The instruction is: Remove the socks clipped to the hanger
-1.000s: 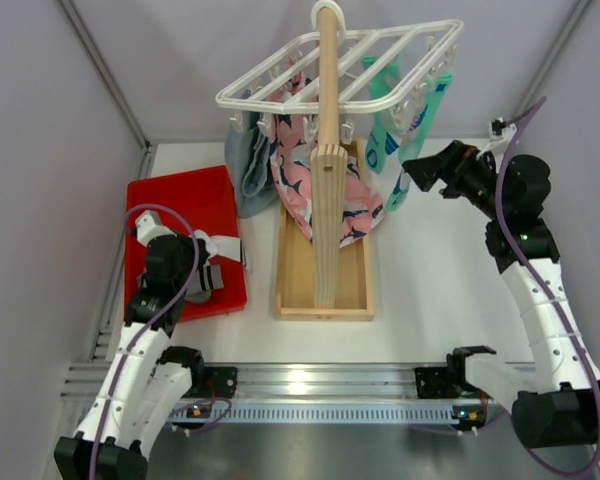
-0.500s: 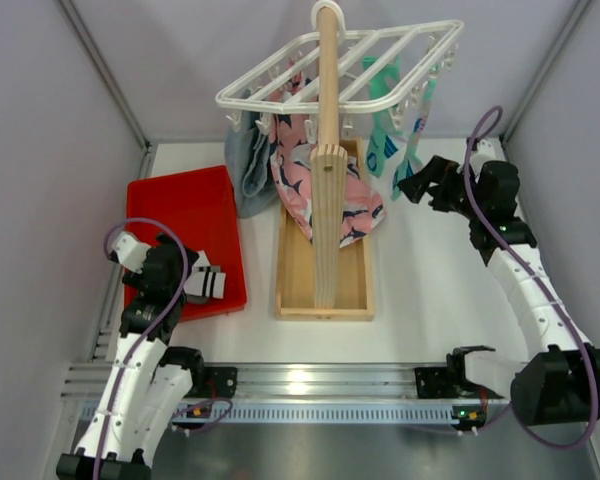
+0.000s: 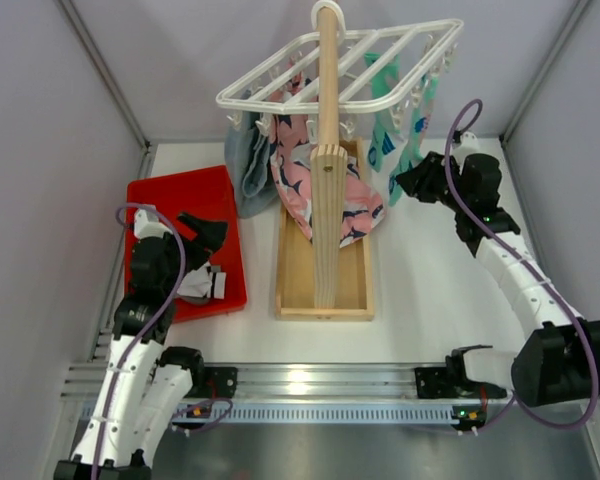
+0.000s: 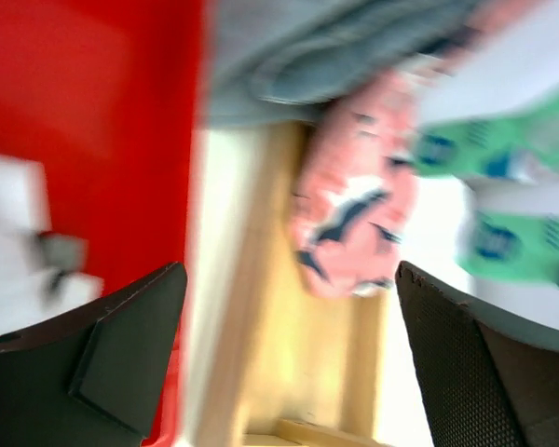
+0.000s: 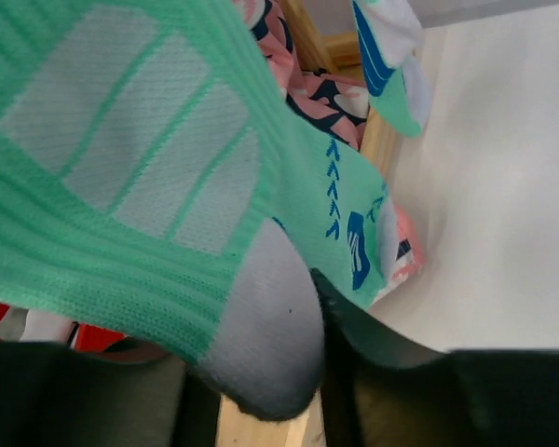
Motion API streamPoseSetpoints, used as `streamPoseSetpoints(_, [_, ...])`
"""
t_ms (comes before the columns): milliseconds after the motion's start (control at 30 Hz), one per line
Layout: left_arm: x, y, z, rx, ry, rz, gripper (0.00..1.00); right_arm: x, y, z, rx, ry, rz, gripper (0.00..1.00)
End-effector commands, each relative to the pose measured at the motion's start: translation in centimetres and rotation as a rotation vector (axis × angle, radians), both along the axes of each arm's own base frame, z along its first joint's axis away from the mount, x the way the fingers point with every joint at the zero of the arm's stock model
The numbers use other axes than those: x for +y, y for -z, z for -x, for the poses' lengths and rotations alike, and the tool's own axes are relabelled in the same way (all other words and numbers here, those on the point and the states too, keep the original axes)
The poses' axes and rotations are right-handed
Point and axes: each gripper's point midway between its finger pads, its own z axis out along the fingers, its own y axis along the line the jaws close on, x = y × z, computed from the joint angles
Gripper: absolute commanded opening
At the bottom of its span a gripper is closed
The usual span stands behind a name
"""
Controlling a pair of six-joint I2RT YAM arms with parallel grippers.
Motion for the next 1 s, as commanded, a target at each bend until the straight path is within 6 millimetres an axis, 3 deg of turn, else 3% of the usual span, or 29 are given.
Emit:
streamPoseSetpoints(0, [-5.9,-4.8,-0.1,-0.237,0.347,0.094,0.96,1.8,-4.1,0.2,-0.148,-0.029,-0.016,0.31])
streamPoseSetpoints(100, [-8.3,-4.4,0.1,-0.262,0.488,0.151,0.94,3.0,-4.5,0.8,-0.16,-0.056,-0.019,0.13])
streamPoseSetpoints(133, [-8.9,-5.6,0.0,-0.329,0.532,0.16,0.93,3.5,-4.6,1.0,-0.157,-0.066,-0.022,0.05])
streamPoseSetpoints(200, [-10.3,-5.2,-0.1,-0.318,0.608,0.206,0.92,4.4,-5.3,1.7,-0.159,-0.087,-0.031,0.01])
streamPoseSetpoints(300, [-12.5,-5.6,-0.7,-0.328,0.68,0.168,0.92,5.3,-6.4,2.9,-0.156,-0.096,-0.062,0.0])
streamPoseSetpoints(400, [-16.1,-7.2,-0.1,-0.391,0.766,0.093,0.96,5.7,-7.6,3.9,-0.155,-0.096,-0.11,0.0])
streamPoseSetpoints(433, [-18.4,-6.9,0.6,-0.389,0.835,0.087,0.97,5.6,-7.4,4.2,-0.134,-0.092,-0.112,0.0])
streamPoseSetpoints(467, [-19.4,-8.0,0.7,-0.424,0.859,0.091,0.98,5.7,-7.4,4.6,-0.116,-0.094,-0.129,0.0])
streamPoseSetpoints(533, [-21.3,-7.5,0.8,-0.421,0.904,0.104,0.98,5.9,-7.8,5.1,-0.118,-0.112,-0.149,0.0])
streamPoseSetpoints(600, [-22.2,-8.8,0.5,-0.487,0.91,0.118,0.98,6.3,-7.9,5.7,-0.105,-0.139,-0.169,0.0])
streamPoseSetpoints(733, [-24.8,-9.6,0.4,-0.54,0.975,0.165,0.98,6.4,-8.2,6.2,-0.092,-0.143,-0.194,0.0])
streamPoseSetpoints(767, [-25.5,-8.7,-0.3,-0.51,0.982,0.167,0.98,6.7,-8.3,6.4,-0.087,-0.156,-0.209,0.0])
streamPoseSetpoints(833, [-26.7,-9.7,-0.5,-0.527,1.008,0.2,0.98,6.9,-8.5,6.6,-0.088,-0.169,-0.222,0.0])
streamPoseSetpoints(900, [-28.1,-8.3,-1.3,-0.473,1.038,0.238,0.98,7.0,-8.6,6.8,-0.085,-0.175,-0.234,0.0])
streamPoseSetpoints(967, [-29.0,-8.9,-1.9,-0.451,1.045,0.302,0.98,6.9,-8.6,6.9,-0.083,-0.174,-0.244,0.0])
